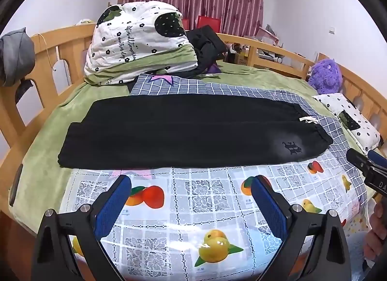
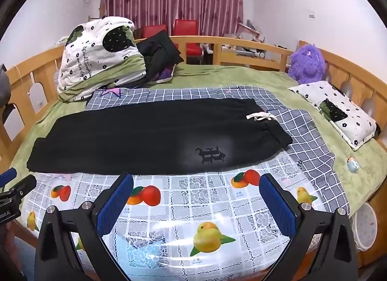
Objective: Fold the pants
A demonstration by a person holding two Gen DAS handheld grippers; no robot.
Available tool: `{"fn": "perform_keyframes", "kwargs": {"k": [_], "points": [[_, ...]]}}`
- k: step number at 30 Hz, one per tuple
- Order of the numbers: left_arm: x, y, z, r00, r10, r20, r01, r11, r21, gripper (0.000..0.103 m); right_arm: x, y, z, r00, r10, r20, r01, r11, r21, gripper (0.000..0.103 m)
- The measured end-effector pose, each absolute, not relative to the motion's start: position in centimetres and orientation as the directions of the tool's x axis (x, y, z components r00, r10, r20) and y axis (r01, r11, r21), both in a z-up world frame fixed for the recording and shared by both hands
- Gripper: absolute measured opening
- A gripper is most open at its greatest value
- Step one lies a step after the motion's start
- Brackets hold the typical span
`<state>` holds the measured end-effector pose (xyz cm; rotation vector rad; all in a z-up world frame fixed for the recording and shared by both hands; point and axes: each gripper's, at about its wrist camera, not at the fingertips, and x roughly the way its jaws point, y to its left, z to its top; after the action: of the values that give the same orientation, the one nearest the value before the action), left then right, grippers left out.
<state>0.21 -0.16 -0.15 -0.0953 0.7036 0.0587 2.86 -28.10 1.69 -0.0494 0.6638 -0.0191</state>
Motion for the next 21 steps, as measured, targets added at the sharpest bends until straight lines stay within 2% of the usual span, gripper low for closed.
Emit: {"fn": "perform_keyframes", "kwargs": {"k": [21], "points": [[-0.04,-0.22,-0.34,0.758,0.031,-0.651,-0.091,0.994,-0.059,0.1,2.98,-28.32,1.12,0.78,-0.039,-0.625,0.008,0.999,-0.053,0.102]]}}
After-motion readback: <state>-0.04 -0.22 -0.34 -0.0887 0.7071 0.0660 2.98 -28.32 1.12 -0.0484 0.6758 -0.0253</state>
